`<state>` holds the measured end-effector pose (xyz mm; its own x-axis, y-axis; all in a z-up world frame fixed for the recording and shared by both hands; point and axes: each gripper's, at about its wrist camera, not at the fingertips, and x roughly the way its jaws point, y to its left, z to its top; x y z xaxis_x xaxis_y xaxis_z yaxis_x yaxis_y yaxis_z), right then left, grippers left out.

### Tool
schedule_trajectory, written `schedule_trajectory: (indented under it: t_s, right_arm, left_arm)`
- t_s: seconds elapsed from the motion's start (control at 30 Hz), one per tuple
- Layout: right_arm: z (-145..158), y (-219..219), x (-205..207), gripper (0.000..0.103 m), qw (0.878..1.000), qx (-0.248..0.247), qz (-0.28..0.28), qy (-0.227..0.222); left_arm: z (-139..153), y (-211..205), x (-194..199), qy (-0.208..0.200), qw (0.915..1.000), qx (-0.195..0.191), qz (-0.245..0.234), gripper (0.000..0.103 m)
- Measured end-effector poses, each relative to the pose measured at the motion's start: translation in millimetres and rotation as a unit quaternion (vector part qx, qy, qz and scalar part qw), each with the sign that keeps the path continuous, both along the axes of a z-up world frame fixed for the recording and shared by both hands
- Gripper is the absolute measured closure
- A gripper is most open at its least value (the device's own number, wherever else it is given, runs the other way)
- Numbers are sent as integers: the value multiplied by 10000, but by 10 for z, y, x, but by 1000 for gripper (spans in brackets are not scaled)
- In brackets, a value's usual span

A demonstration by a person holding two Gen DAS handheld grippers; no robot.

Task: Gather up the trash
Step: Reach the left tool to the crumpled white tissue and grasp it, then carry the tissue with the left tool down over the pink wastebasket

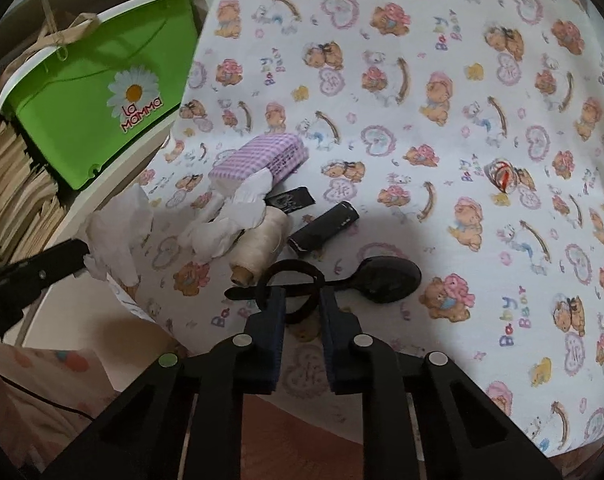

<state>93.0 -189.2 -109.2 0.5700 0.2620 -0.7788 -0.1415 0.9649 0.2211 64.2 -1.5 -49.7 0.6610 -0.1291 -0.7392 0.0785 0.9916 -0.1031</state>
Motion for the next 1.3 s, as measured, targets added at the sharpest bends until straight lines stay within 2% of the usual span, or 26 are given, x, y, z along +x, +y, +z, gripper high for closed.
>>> schedule_trajectory:
  t_s: [0.03,0.13,0.4,0.7,0.83,1.0,1.1,1.3]
  right_arm:
    - [-7,5,2,93,10000,-17,23,15]
    - [-7,-20,3,98,10000,12,-12,16]
    - [237,-299,-128,99,9977,227,-467,-429]
    - [559,-413,-476,99,9966,175,-305,-748]
    - [726,-355,-737,99,9954,97,-126,-944]
    - [888,-241,-971,99,9938,-15,99,-1103]
    - [819,-218,-1002,99,9958,-43,133,-910]
    - [565,-313,-955,99,9991,269,118,-317]
  left_arm:
    - [7,-3,-11,-12,10000,5,-11,95]
    - [17,-15,-38,-54,10000,42,-21,95]
    - [87,-6,-121,-131,9999,9,-107,95]
    - [165,-98,-337,-36,9993,-124,-355,95]
    - [198,-204,-426,-36,9989,1,-466,95]
    - [102,-250,-421,385,9959,-242,-780,95]
    - [-8,-238,-403,777,9921,-459,-868,95]
    - [-236,-314,-430,1313,9862,-381,-938,95]
